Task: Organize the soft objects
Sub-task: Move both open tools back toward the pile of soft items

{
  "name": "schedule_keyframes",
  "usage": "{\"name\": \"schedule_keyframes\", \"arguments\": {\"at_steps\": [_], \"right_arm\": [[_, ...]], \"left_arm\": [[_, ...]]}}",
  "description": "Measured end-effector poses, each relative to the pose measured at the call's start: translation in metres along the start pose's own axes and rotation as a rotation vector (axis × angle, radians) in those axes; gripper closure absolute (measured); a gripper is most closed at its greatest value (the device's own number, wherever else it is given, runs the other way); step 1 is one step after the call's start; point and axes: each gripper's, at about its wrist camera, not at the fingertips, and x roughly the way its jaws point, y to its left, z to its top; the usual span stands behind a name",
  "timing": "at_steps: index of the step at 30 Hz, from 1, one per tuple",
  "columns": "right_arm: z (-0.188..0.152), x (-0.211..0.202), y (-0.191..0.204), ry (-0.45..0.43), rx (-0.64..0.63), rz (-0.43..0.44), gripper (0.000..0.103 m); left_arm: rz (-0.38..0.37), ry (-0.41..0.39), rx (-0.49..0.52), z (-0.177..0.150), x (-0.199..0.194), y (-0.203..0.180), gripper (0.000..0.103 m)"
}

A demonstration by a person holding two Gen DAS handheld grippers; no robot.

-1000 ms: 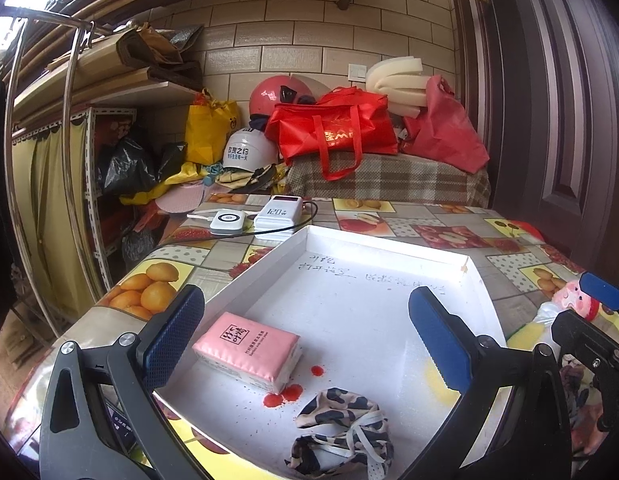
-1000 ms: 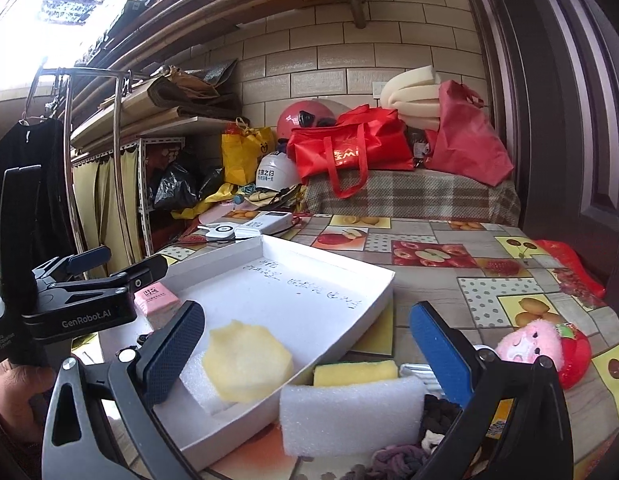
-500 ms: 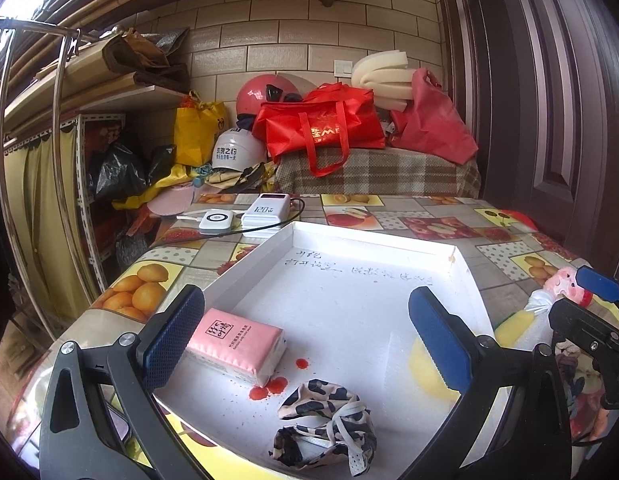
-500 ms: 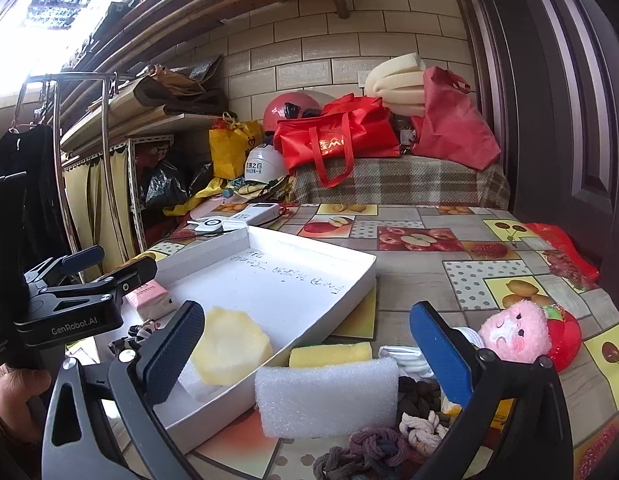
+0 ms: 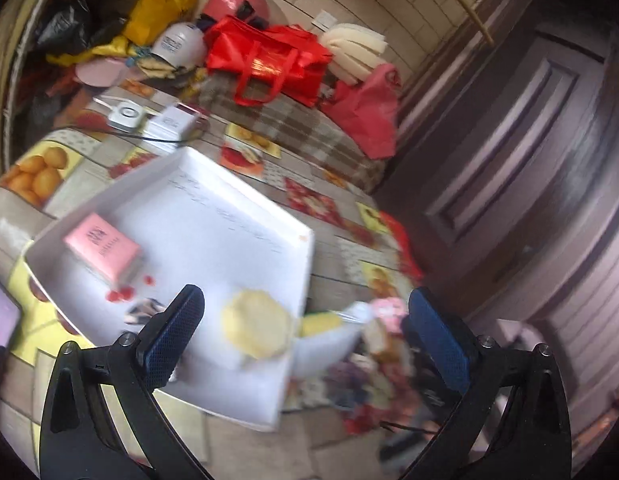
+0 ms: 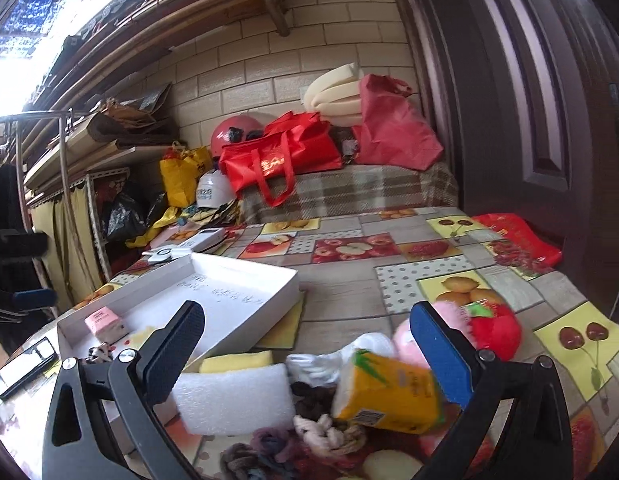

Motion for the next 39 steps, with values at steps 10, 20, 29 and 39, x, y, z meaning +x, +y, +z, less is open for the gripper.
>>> {"name": "schedule_keyframes", "arguments": {"at_steps": [10, 20, 29, 39], "right_arm": [[0.0, -0.004, -0.062, 0.026, 0.201, -0.094, 0.0], [0.001, -0.002, -0.052, 0.032, 0.139, -0.076, 0.0], [0.0, -0.002, -0.054, 0.035, 0.15, -0.074, 0.0], [-0.002, 0.0, -0.053, 0.059, 0.168, -0.059, 0.0]], "left_arm": [[-0.38, 0.195, 0.237, -0.032, -0.054, -0.195, 0.0], [-0.429, 0.095, 0.383, -0.037, -0.092, -0.24, 0.0], [-0.378, 0.161, 0.34, -0.04, -0.079, -0.219, 0.0], [-0.479, 0.191, 0.351, -0.041, -0.076, -0.238, 0.0]]}}
